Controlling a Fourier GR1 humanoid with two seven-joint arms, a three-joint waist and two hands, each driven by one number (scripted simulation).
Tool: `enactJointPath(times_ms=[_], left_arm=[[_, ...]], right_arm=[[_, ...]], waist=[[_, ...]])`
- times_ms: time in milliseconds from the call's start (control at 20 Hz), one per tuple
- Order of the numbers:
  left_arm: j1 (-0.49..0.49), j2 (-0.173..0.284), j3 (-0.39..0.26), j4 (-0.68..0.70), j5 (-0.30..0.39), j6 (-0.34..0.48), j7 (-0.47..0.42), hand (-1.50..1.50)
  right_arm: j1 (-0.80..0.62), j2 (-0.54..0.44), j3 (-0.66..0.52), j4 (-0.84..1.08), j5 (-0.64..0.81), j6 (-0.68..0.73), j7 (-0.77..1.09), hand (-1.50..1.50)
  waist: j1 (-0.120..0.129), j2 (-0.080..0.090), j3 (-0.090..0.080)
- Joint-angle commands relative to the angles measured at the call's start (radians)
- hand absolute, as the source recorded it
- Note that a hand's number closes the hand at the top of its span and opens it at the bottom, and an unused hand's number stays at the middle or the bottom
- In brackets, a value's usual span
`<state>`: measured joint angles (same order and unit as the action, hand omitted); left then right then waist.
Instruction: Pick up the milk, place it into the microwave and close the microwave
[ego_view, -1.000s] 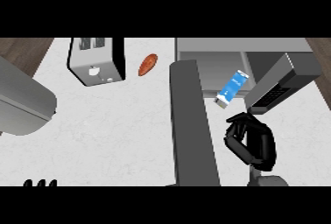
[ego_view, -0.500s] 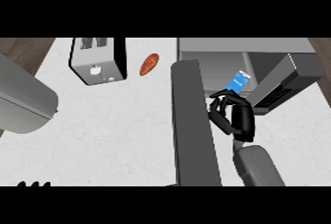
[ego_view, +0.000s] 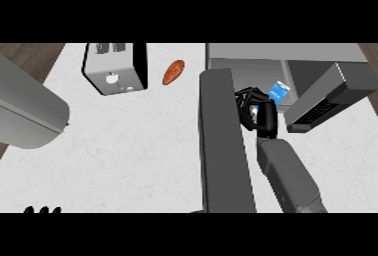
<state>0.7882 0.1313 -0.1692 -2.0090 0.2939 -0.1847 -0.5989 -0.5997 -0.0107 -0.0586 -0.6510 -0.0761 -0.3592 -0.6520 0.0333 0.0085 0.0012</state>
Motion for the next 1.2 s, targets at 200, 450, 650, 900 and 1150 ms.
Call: enactJointPath(times_ms=[200, 450, 650, 900, 1150], left_arm=[[-0.084, 0.022, 0.047, 0.058, 0.023, -0.014, 0.026, -1.5], [-0.065, 0.029, 0.041, 0.059, 0.031, -0.045, 0.008, -1.5], [-0.056, 0.038, 0.039, 0.025, 0.024, -0.04, 0.026, -1.5], [-0.092, 0.028, 0.025, 0.045, 0.028, -0.046, 0.03, -1.5], [-0.081, 0.065, 0.063, 0.05, 0.058, -0.089, 0.011, -1.5]], right_arm=[[-0.188, -0.07, -0.077, 0.323, 0.044, -0.1, -0.069, 1.5], [-0.249, -0.074, -0.086, 0.422, 0.065, -0.146, -0.108, 1.5], [-0.27, -0.143, -0.08, 0.468, 0.089, -0.132, -0.116, 1.5], [-0.336, -0.177, -0.064, 0.486, 0.126, -0.232, -0.127, 1.5], [-0.312, -0.197, -0.072, 0.502, 0.131, -0.242, -0.185, 1.5]], waist=[[0.021, 0.014, 0.001], [0.043, 0.021, 0.002], [0.051, 0.027, 0.003], [0.071, 0.036, 0.003], [0.094, 0.046, 0.005]])
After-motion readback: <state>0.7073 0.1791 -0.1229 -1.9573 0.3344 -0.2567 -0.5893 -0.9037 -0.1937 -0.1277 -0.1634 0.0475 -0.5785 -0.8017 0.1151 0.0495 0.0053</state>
